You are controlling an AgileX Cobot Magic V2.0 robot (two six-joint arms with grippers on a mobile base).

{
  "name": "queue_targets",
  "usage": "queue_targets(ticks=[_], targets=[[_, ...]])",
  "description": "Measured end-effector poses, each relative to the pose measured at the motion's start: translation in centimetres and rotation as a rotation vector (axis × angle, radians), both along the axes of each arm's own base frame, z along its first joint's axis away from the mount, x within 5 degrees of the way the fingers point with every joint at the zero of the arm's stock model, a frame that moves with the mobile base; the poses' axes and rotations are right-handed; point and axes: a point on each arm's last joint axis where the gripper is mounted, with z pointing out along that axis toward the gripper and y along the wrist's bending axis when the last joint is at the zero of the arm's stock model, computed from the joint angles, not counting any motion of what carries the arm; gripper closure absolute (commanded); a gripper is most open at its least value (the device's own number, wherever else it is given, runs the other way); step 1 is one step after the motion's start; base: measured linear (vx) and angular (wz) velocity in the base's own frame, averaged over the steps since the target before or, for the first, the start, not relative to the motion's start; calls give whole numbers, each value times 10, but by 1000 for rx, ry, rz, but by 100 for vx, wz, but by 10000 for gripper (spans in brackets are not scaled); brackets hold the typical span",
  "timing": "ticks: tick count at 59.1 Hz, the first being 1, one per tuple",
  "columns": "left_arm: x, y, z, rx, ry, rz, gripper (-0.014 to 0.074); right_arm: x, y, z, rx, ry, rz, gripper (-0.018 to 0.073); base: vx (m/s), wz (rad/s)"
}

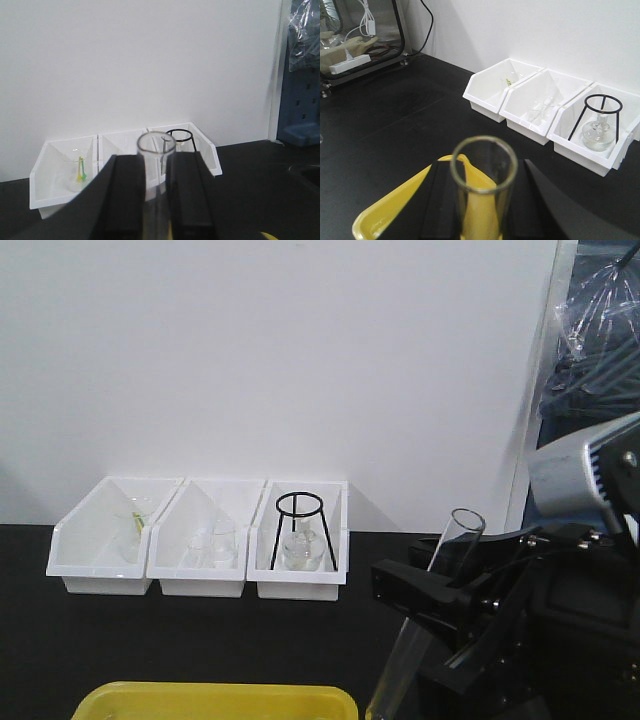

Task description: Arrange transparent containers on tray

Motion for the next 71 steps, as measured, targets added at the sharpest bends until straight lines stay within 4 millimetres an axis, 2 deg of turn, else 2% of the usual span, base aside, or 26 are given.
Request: queue_targets(ticks=[41, 50, 59, 71], targets=[[0, 0, 0, 0, 2, 0, 534, 0, 0, 0, 2, 2, 0, 505, 0, 0], [0, 0, -3, 8, 30, 5, 534, 2, 2, -2, 60, 75, -15, 505, 0, 0], [9, -1, -16, -20, 173, 19, 533, 18, 17, -20, 96, 222, -55, 505, 0, 0], [50, -14, -44, -49, 411, 36, 530, 51, 46, -60, 51, 404, -107, 505, 0, 0]])
